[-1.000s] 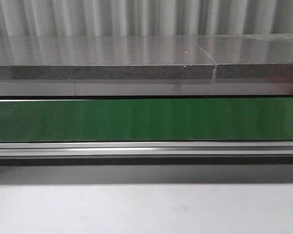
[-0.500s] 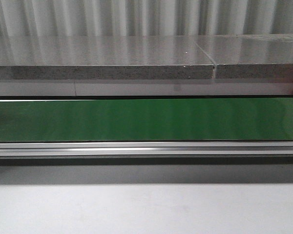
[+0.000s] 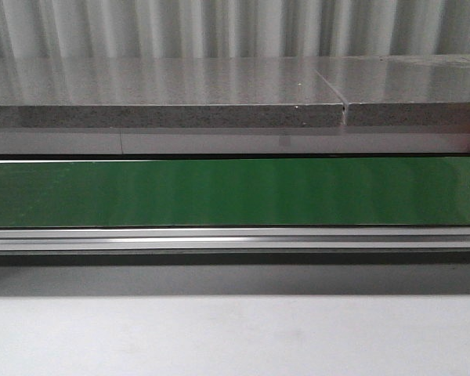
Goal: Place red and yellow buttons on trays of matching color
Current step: 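Set the red button upright on the belt's near end, release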
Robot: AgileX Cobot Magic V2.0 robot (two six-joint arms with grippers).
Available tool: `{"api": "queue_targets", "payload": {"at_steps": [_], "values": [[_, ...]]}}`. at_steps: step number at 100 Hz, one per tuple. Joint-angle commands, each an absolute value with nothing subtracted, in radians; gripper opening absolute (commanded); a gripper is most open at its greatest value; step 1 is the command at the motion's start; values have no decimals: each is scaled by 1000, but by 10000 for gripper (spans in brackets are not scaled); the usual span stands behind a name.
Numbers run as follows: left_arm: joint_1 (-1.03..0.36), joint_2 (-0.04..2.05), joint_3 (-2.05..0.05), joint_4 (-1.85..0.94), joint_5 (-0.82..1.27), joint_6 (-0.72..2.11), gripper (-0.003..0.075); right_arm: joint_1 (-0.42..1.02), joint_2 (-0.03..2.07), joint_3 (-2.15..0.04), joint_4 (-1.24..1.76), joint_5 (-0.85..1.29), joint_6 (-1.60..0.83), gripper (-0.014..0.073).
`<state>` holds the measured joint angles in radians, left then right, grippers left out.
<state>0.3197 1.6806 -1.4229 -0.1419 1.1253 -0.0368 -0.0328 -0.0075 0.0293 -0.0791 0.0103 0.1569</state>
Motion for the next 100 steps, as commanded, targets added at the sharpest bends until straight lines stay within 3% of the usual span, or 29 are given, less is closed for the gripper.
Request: {"api": "queue_targets", "payload": {"at_steps": [1,24,100], "values": [[334,1672,-1453,-156,1126,-52,543,-37,-19,12,-81,-68,154,-69],[334,1729,-1453,-134,1124,-75,456,-37,-19,12,-81,-68,154,-69],[334,1811,-1453,-91,1013,-152,458,-37,-19,12,-81,-68,154,-69]]}}
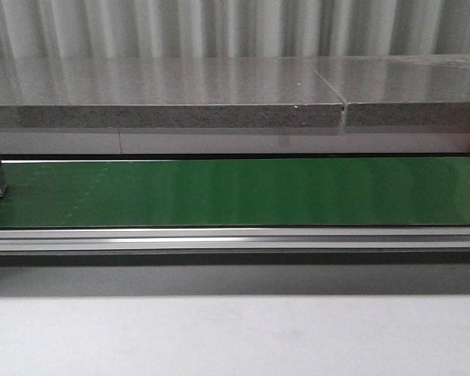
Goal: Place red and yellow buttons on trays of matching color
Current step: 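Set the red button upright on the belt's near end, release, then grasp a yellow mushroom button from the pile with the left gripper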
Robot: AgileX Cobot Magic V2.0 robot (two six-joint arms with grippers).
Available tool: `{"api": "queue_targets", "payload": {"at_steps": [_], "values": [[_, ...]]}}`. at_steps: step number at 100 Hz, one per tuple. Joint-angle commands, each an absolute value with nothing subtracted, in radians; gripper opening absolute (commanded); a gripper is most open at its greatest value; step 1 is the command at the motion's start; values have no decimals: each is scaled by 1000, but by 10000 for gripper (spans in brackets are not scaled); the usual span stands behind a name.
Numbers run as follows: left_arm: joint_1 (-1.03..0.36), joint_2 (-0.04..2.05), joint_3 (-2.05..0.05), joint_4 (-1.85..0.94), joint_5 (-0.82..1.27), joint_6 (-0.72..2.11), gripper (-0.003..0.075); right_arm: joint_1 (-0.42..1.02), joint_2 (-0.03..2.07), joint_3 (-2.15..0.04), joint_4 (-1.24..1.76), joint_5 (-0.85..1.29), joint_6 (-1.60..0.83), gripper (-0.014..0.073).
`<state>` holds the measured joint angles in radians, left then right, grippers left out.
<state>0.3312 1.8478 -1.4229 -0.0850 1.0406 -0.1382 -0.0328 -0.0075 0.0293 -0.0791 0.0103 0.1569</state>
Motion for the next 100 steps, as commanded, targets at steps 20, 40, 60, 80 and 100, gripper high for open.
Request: {"api": "queue_targets", "payload": {"at_steps": [20,40,60,80,100], "values": [[334,1843,-1453,-91,1006,-152,458,-37,-19,12,-81,-68,154,-69],[334,1849,-1453,-91,965,-152,454,-37,-19,12,-81,-68,154,-69],[334,1849,-1453,-91,958,-152,381,-37,-19,12,-81,-68,154,-69],[334,1849,-1453,-91,956,-152,278,-37,-19,12,-81,-68,154,-69],[334,1846,-1453,-91,958,-152,261,-37,-19,12,-81,-68,154,-69]]}}
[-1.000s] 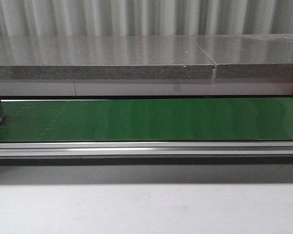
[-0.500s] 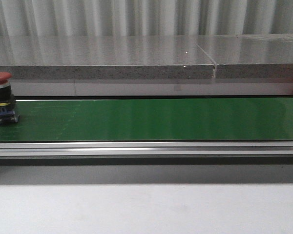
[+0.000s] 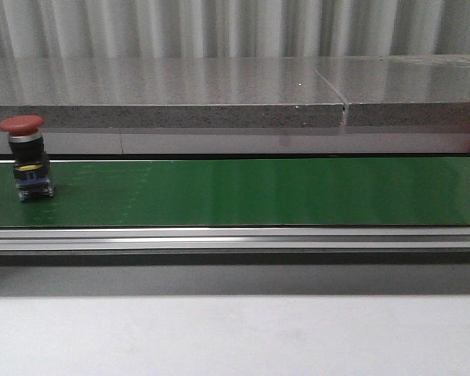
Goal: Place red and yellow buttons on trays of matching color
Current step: 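Grasp a yellow mushroom button from the pile with the left gripper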
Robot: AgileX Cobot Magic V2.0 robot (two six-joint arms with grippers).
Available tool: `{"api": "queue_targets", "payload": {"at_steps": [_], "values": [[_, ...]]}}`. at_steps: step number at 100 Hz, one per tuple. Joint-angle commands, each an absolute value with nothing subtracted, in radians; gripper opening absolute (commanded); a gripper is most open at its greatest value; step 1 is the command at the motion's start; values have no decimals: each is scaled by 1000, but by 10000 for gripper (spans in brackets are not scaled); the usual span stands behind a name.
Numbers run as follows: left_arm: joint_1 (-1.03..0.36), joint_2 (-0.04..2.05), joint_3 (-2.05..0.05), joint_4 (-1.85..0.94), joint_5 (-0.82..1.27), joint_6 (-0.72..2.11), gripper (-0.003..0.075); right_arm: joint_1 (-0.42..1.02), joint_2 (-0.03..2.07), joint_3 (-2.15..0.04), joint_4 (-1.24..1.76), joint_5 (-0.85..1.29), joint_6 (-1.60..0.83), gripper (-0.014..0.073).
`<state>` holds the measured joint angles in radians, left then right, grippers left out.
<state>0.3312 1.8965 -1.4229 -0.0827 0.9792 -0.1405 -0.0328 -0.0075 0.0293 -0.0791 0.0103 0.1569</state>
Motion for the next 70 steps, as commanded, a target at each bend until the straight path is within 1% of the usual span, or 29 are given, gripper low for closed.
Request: {"api": "queue_targets", "payload": {"at_steps": [1,19,48,70], "values": [[334,1846,-1453,-91,958,-152,260,-37,-19,12,-81,-68,154,-69],[334,1797,-1453,-91,958,-152,261,-37,-19,12,-81,-68,154,-69],[327,1638,-1453,-95,1011,-90,261,-37,-19,12,-81,-68,154,-69],[267,1539,-1423,-97,1039,-60,261,-37,-19,12,-81,-68,154,-69]]}}
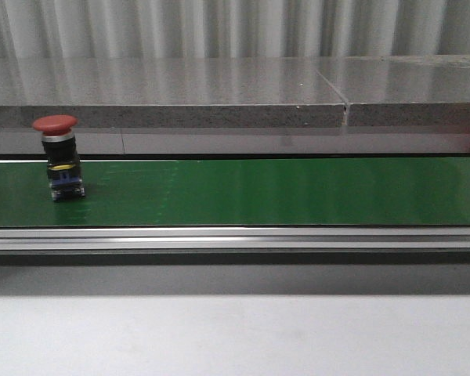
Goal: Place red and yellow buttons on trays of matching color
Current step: 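Grasp a yellow mushroom button from the pile with the left gripper, then set the yellow button upright on the belt, open the left gripper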
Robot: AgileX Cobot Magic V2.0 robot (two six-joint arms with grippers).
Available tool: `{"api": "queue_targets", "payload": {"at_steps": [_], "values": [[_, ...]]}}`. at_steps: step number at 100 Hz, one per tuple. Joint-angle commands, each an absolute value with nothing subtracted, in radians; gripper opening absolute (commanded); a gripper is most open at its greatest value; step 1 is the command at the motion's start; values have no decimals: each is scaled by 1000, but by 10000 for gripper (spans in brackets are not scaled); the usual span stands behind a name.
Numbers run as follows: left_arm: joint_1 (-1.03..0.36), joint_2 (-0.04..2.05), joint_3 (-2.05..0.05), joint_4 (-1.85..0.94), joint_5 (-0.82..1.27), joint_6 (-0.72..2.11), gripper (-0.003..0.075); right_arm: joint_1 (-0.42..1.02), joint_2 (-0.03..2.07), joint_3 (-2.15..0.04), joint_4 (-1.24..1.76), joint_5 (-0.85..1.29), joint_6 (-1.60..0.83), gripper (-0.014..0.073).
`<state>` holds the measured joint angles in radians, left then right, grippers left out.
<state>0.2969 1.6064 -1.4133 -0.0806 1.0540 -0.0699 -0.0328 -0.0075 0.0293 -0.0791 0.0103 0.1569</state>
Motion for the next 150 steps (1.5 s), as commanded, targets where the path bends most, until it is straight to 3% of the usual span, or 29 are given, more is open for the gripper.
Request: {"api": "queue_targets", "payload": {"at_steps": [1,24,87,94,107,113,134,141,150], "values": [[265,1537,-1423,-97,1039,-60,261,-37,-19,12,-81,-68,154,-69],[199,1533,-1385,-97,1058,-44,261,-37,-19,12,-81,-68,154,-69],[199,1610,-1384,-116,1068,-44,270,-37,-19,12,-81,-68,154,-69],[199,1610,-1384,-121,1061,-42,321,-37,-19,12,-81,-68,154,-69],[199,1608,-1384,-161,1037,-9,510,-37,-19,12,-81,-68,154,-69],[199,1597,-1384,-163,1015,-9,537,-37,-19,12,-81,-68,154,-69],[168,1497,-1384,-163,916,95,513,-37,-19,12,-81,-68,154,-69],[149,1458,-1381,-156,898,124,437,-37,-19,12,-81,-68,154,-69],[119,1405,-1363,-156,883,143,254,-37,-19,12,-81,-68,154,-69]]}}
